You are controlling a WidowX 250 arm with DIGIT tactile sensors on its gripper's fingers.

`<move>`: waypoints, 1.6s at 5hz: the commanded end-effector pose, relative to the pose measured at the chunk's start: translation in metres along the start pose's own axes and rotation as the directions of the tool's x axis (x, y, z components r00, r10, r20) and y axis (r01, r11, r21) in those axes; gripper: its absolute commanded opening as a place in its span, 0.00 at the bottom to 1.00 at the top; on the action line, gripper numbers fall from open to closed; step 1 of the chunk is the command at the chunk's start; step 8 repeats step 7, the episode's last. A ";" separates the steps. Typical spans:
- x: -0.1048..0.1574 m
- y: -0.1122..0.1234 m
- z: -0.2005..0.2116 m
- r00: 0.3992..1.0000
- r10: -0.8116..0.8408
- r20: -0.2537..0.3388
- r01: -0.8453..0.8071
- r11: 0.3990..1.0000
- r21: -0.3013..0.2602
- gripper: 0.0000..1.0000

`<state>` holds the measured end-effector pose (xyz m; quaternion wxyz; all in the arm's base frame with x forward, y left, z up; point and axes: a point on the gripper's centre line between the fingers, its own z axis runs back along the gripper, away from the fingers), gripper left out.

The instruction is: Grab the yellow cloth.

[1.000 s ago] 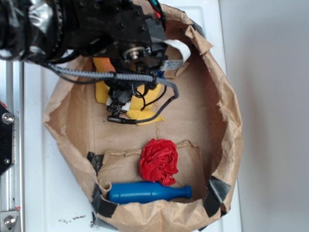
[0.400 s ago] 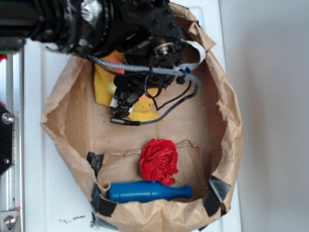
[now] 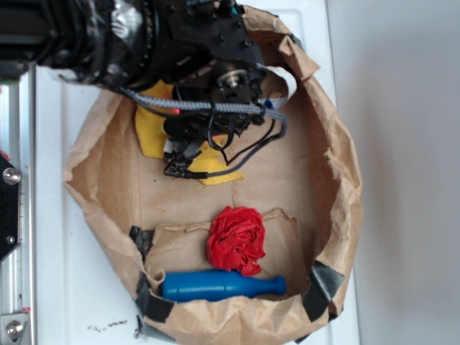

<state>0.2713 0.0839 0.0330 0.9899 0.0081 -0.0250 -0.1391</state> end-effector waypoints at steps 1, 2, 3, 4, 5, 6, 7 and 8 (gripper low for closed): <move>0.008 0.002 0.026 0.993 0.023 0.117 -0.028 0.999 0.043 0.00; -0.002 -0.014 0.073 0.978 0.060 0.200 -0.061 0.998 0.000 0.00; 0.000 -0.017 0.124 0.961 0.134 0.241 -0.115 0.989 -0.092 0.00; 0.006 -0.029 0.152 0.950 0.197 0.244 -0.188 0.980 -0.059 0.00; 0.017 -0.050 0.172 0.912 0.284 0.297 -0.291 0.956 -0.019 0.00; 0.027 -0.054 0.181 0.871 0.363 0.330 -0.357 0.931 -0.080 0.00; 0.035 -0.052 0.186 0.866 0.391 0.311 -0.385 0.919 -0.083 0.00; 0.035 -0.052 0.186 0.866 0.391 0.311 -0.385 0.919 -0.083 0.00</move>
